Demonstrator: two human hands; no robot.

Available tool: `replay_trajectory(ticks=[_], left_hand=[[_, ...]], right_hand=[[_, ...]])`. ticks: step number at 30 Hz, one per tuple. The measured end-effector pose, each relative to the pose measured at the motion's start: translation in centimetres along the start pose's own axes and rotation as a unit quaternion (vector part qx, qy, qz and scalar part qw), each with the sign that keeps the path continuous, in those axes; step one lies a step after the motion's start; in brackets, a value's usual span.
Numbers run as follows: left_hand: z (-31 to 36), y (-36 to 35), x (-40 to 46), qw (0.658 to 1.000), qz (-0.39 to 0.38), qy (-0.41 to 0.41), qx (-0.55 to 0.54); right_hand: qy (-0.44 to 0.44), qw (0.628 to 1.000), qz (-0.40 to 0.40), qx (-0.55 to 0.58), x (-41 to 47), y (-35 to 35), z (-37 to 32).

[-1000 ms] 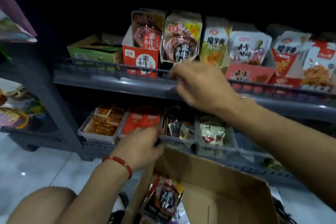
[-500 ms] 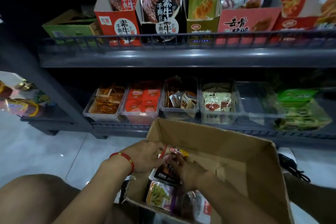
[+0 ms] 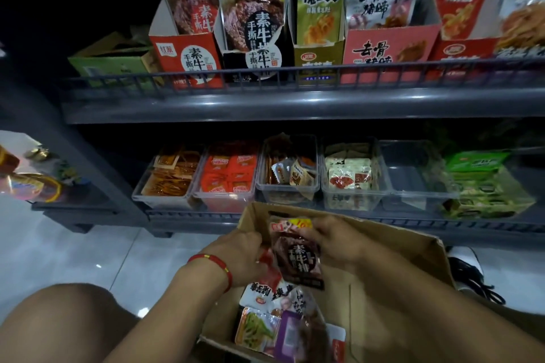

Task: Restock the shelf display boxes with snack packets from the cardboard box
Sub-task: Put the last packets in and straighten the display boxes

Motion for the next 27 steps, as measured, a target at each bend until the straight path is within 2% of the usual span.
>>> replay_trajectory(ticks=[3, 5, 7, 8, 12, 16, 19, 21, 23, 25, 27], left_hand=[[3.7, 2.4, -3.7, 0.989, 0.012, -0.073, -0.127], [6.9, 2.5, -5.2, 0.971, -0.013, -0.13, -0.203], [9.5, 1.9, -5.6, 0.933, -0.022, -0.174, -0.313], [10.4, 1.9, -5.7, 0.906, 0.002, -0.205, -0.369], [9.6, 2.9, -5.9, 0.854, 0.102, -0.189, -0.474], [7.3, 4.7, -6.5, 0.86, 0.193, -0.163, -0.443], [5.2, 5.1, -6.3, 0.858, 0.213, -0.105, -0.455], [4.6, 5.3, -6.6, 0.822, 0.204, -0.101, -0.522], [4.0, 5.4, -6.9, 0.777, 0.211, -0.088, -0.587], [3.5, 5.5, -7.1, 0.742, 0.207, -0.08, -0.633], [3.7, 5.6, -6.8, 0.721, 0.182, -0.085, -0.663]], right_hand=[[-0.03, 0.998, -0.022, 0.059, -3.4, 2.5, -2.5], [-0.029, 0.996, -0.02, 0.081, -5.4, 3.4, -4.4], [-0.009, 0.994, -0.002, 0.105, -6.7, 3.7, -5.6], [0.002, 0.993, 0.013, 0.12, -7.2, 3.8, -5.9], [0.065, 0.987, 0.04, 0.144, -9.3, 4.1, -7.1], [0.088, 0.975, 0.085, 0.188, -10.1, 5.5, -7.2], [0.086, 0.964, 0.113, 0.225, -10.3, 6.6, -7.7], [0.082, 0.959, 0.129, 0.237, -10.8, 7.4, -8.0], [0.095, 0.966, 0.147, 0.192, -11.3, 8.1, -8.2], [0.135, 0.966, 0.211, 0.062, -12.1, 8.9, -8.8], [0.204, 0.92, 0.312, -0.12, -13.6, 9.3, -10.0]])
Point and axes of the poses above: each hand's wrist, its own x-axis towards the middle knuckle, its own y-axis out of the back of the hand, z = x × y, the point moved 7 cm from there along x, towards the middle knuckle, and after that the axes turned 11 degrees about -z, right-handed, at the moved point
